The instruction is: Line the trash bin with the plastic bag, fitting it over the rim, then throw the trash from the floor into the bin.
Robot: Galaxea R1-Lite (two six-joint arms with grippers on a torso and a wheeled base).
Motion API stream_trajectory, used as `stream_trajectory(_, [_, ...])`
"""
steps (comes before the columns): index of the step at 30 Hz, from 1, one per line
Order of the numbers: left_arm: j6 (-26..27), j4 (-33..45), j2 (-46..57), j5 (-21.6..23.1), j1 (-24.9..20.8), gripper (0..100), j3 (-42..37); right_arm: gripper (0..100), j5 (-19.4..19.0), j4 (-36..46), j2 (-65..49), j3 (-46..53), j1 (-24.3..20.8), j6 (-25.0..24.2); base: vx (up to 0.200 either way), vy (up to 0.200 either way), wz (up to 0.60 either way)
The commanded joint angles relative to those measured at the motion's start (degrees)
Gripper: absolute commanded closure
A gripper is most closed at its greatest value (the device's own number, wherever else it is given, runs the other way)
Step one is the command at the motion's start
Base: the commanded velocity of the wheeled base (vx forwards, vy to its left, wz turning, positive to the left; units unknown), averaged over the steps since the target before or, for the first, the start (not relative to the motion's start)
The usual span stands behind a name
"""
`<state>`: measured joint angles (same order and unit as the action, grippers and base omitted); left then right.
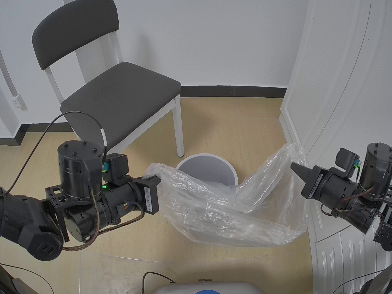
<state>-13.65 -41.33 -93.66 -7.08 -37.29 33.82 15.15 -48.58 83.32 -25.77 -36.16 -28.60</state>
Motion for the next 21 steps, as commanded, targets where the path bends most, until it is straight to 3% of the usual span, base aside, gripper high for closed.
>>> stream_trajectory(1, [0.03,-0.33,-5.22,0.05,-0.24,100,3.89,100,-1.18,0.06,4.92,-3.5,-1.46,3.2,0.0,0.0,0.0])
stream_trajectory(7, [0.03,0.28,-9.08,0.05,-0.77,100,9.25,100,-1.62,-0.2,7.73,-5.78,-3.13,3.9,0.0,0.0,0.0])
stream_trajectory(21, [-1.9,-1.3,-15.5,-0.12,-1.56,100,11.45,100,-3.11,-1.17,17.31,-9.47,-2.51,3.46,0.0,0.0,0.0])
